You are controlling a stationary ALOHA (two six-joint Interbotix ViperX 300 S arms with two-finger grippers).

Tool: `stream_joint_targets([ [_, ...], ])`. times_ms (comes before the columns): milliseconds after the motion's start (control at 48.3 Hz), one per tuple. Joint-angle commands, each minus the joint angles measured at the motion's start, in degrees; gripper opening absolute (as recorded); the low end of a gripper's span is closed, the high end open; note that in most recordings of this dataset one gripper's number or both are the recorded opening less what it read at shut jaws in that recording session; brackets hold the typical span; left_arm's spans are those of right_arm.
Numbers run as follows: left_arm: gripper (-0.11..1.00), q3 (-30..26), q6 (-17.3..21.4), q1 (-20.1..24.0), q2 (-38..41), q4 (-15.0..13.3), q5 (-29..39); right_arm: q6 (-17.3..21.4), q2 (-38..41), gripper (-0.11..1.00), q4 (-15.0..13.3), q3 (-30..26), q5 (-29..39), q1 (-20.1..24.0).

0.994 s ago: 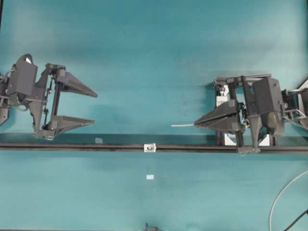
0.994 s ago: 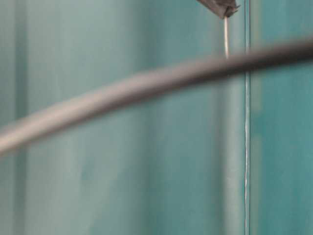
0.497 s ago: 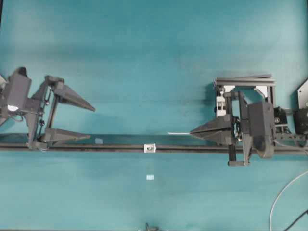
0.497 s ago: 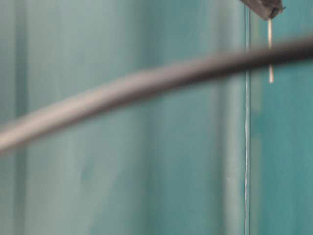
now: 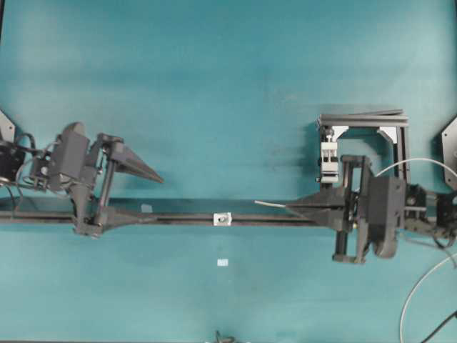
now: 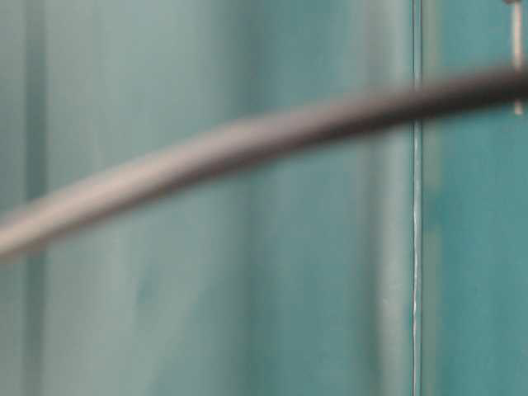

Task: Insert the wire through the hole in the metal fitting marked with a red label.
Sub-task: 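Carry the wire down to the rail, aligning its tip with the bracket hole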

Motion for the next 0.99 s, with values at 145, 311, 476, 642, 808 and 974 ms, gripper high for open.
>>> stream_joint_targets([
  [145, 0.79, -2.64, 0.00, -2.11, 3.60, -0.18, -1.41, 0.79, 3.60, -0.01, 0.09, -2.90, -1.93, 1.67],
  [311, 0.79, -4.13, -0.09, -2.20, 6.24, -0.18, -2.20, 3.60, 4.92, -0.01, 0.09, -2.20, -4.31, 2.72],
  [476, 0.79, -5.19, -0.09, -2.29, 8.09, -0.18, -2.20, 6.42, 6.86, -0.01, -0.09, -1.85, -5.80, 3.43],
  [642, 0.79, -5.54, 0.00, -2.29, 8.17, -0.09, -2.20, 8.17, 9.05, -0.01, -0.79, -1.76, -7.03, 3.52],
  [808, 0.79, -5.27, 0.09, -2.29, 7.82, -0.18, -2.11, 9.23, 10.11, -0.01, -1.32, -1.58, -7.82, 3.52],
  [974, 0.79, -5.54, 0.26, -2.20, 7.56, -0.18, -2.02, 9.58, 11.16, -0.01, -1.58, -1.49, -9.14, 3.52],
])
